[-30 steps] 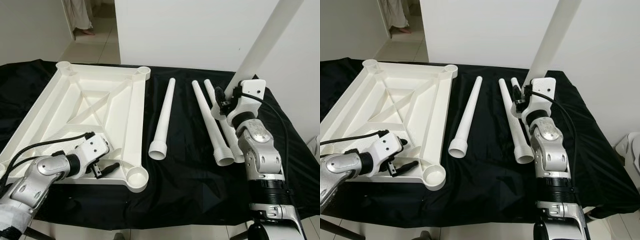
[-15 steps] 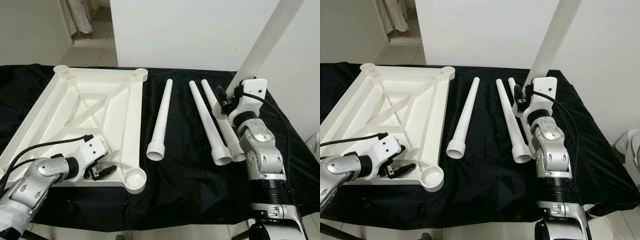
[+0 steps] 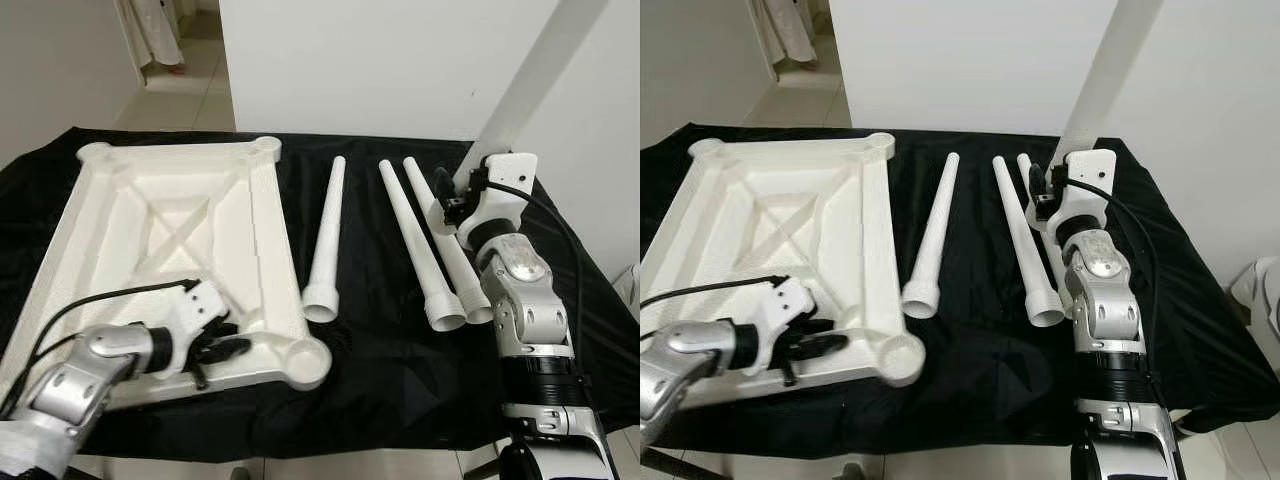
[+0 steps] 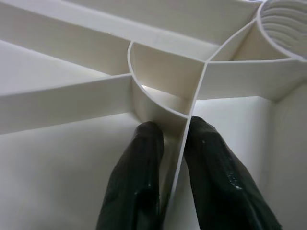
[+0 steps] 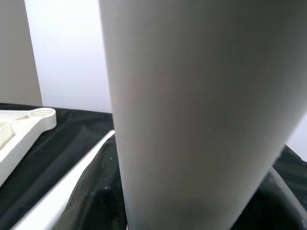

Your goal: Building children table

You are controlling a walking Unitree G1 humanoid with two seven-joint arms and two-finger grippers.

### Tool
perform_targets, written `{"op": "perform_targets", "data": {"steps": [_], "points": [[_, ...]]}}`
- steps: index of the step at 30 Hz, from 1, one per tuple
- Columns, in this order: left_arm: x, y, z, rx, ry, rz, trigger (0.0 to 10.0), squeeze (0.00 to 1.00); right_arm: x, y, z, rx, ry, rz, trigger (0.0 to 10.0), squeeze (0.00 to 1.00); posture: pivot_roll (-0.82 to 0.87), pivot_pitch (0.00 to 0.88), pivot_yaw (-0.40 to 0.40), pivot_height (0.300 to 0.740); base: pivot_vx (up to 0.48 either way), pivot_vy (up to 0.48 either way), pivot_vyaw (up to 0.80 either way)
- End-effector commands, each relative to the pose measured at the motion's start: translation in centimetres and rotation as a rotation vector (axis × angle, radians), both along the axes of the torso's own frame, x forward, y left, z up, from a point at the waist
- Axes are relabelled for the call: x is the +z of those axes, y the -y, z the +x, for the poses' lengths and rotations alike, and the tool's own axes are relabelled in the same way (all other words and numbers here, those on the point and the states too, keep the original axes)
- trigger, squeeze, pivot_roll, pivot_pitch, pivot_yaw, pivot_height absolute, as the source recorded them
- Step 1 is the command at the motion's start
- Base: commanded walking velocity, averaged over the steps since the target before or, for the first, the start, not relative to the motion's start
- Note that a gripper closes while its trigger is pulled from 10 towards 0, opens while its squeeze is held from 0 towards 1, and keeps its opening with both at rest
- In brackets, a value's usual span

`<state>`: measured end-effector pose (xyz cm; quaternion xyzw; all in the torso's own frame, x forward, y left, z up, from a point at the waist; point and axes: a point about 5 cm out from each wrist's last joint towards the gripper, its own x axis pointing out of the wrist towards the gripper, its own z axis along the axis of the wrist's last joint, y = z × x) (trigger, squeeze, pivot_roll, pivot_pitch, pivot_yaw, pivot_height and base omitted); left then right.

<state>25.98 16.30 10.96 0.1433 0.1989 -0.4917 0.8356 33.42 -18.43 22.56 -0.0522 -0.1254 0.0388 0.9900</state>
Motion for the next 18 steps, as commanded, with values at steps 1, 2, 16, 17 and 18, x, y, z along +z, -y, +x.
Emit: {"op": "perform_targets", "data": {"steps": [1,2,16,17,18], "points": [[0.4,0.2,0.7,0.075,0.043,-0.014,0.0,0.0,0.7,-0.3,0.2,0.01,0.031,-0.002,10.0,0.0,0.06,0.0,0.004,0.74,0.0,0.0,0.0],[0.7,1.4,1.3,0.104,0.086,-0.055,0.0,0.0,0.7,-0.4,0.2,0.01,0.033,-0.002,10.0,0.0,0.06,0.0,0.004,0.74,0.0,0.0,0.0],[2.3,5.3,3.0,0.167,0.209,-0.159,10.0,0.0,0.6,-0.7,0.0,0.021,0.032,-0.001,10.0,0.0,0.05,0.0,0.012,0.74,0.0,0.0,0.0],[2.3,5.3,3.0,0.167,0.209,-0.159,10.0,0.0,0.6,-0.7,0.0,0.021,0.032,-0.001,10.0,0.0,0.05,0.0,0.012,0.74,0.0,0.0,0.0],[2.5,5.4,2.9,0.155,0.215,-0.164,10.0,0.0,0.6,-0.7,0.0,0.024,0.031,-0.001,10.0,0.0,0.05,0.0,0.012,0.74,0.0,0.0,0.0]]}}
